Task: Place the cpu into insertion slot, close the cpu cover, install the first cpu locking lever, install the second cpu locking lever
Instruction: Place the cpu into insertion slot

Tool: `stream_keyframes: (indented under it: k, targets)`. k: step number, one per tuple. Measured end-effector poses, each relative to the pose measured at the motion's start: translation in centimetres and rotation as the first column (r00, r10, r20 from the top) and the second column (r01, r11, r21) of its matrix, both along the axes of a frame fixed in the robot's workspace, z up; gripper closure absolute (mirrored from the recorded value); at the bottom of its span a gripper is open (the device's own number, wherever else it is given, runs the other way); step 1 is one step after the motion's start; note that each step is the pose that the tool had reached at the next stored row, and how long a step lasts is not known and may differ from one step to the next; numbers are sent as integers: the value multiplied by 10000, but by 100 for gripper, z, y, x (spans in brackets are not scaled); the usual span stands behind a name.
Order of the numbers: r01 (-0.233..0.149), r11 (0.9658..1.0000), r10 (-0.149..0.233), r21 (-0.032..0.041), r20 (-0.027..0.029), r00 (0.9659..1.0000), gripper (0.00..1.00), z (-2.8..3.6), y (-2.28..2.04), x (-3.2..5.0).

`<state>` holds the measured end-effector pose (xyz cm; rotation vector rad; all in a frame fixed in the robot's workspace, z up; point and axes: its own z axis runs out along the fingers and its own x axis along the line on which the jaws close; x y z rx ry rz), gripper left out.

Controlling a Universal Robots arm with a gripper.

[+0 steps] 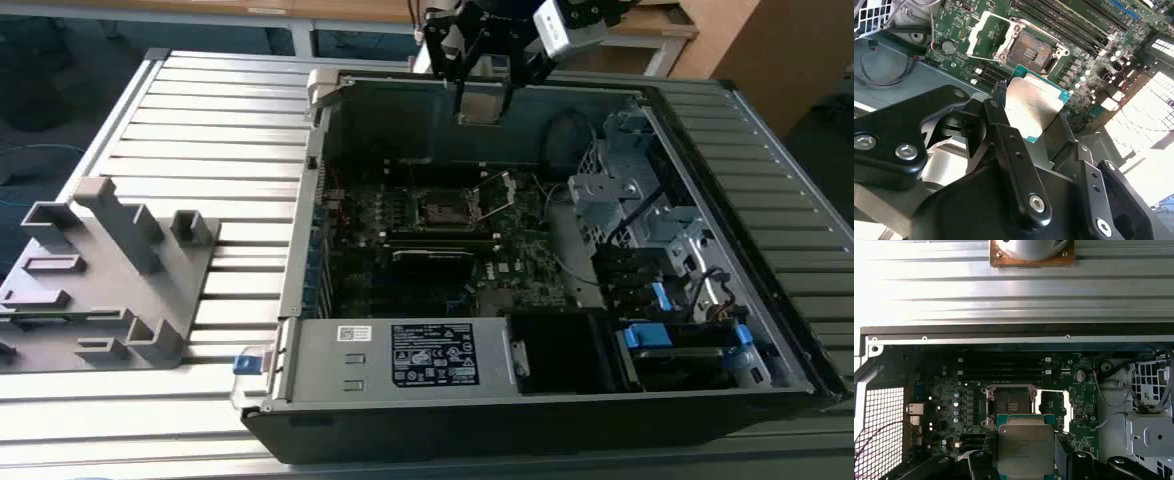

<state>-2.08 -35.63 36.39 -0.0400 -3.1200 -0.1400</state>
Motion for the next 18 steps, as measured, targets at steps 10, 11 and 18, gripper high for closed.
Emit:
stream_keyframes:
  k: [10,11,18]
  targets:
    - [0,10000,0,-1,0,10000,46,-9,0,0]
    - [0,10000,0,-2,-1,10000,46,-9,0,0]
    - [0,10000,0,1,1,10000,46,-23,0,0]
